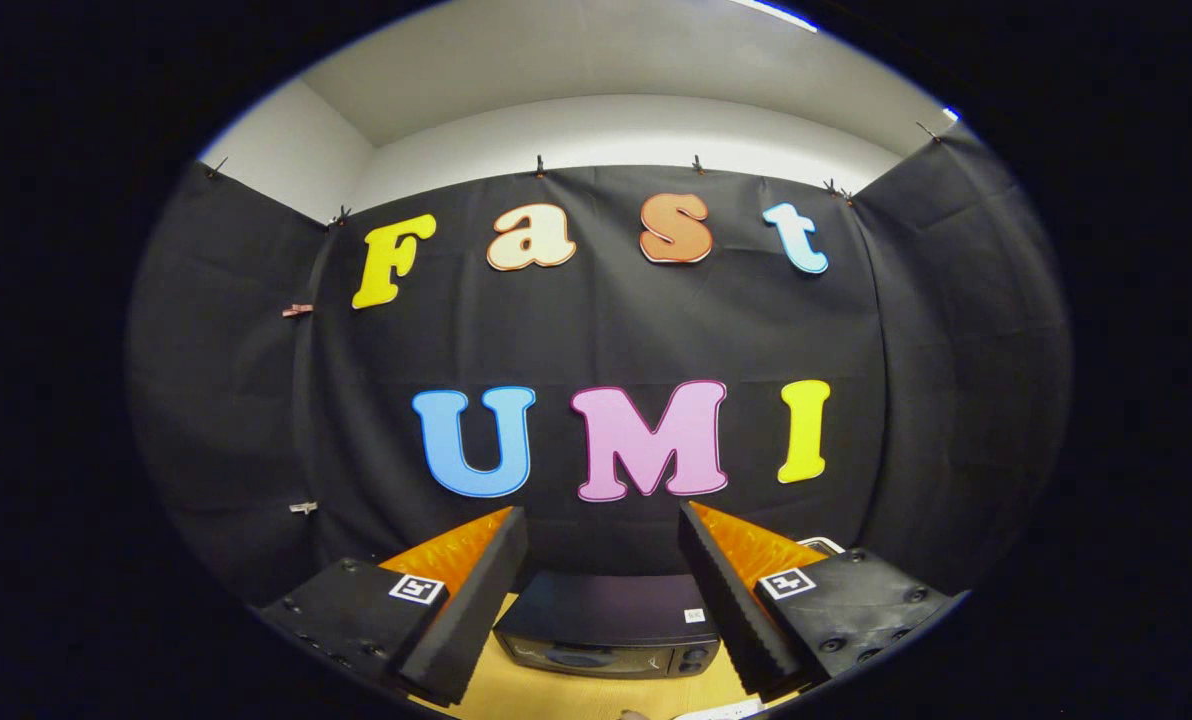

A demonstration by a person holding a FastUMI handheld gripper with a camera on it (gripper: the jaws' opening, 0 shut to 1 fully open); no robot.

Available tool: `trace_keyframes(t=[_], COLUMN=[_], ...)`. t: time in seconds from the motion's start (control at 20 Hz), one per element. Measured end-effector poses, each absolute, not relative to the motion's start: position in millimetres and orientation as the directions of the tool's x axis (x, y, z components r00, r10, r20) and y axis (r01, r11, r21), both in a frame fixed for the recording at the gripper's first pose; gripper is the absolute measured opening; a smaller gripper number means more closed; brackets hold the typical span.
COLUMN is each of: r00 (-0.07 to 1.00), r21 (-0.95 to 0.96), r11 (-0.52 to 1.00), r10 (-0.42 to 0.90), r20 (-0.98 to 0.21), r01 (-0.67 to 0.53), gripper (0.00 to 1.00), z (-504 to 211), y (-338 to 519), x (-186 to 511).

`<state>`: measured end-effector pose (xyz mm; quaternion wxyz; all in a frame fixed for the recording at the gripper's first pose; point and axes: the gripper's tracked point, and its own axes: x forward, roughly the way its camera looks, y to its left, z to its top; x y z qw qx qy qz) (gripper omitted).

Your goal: Open the toaster oven, put the food inside, and close the toaster oven door.

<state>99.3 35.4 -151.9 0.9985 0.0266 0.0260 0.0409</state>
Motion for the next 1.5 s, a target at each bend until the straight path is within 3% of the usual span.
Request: trace_keyframes(t=[0.3, 0.6, 1.15, 1.5], r00=[0.993, 0.979, 0.905, 0.854], r21=[0.114, 0.117, 0.162, 0.056], r11=[0.99, 0.989, 0.986, 0.997], r10=[0.092, 0.105, 0.038, -0.007], r20=[-0.072, -0.175, -0.423, -0.521], r01=[-0.084, -0.085, 0.035, 0.043], gripper=[0.98, 0.98, 0.98, 0.99], z=[-210.5, -291.7, -458.5, -522.3], y=[49.9, 66.4, 84.6, 85.1], x=[132.5, 153.6, 161.5, 157.9])
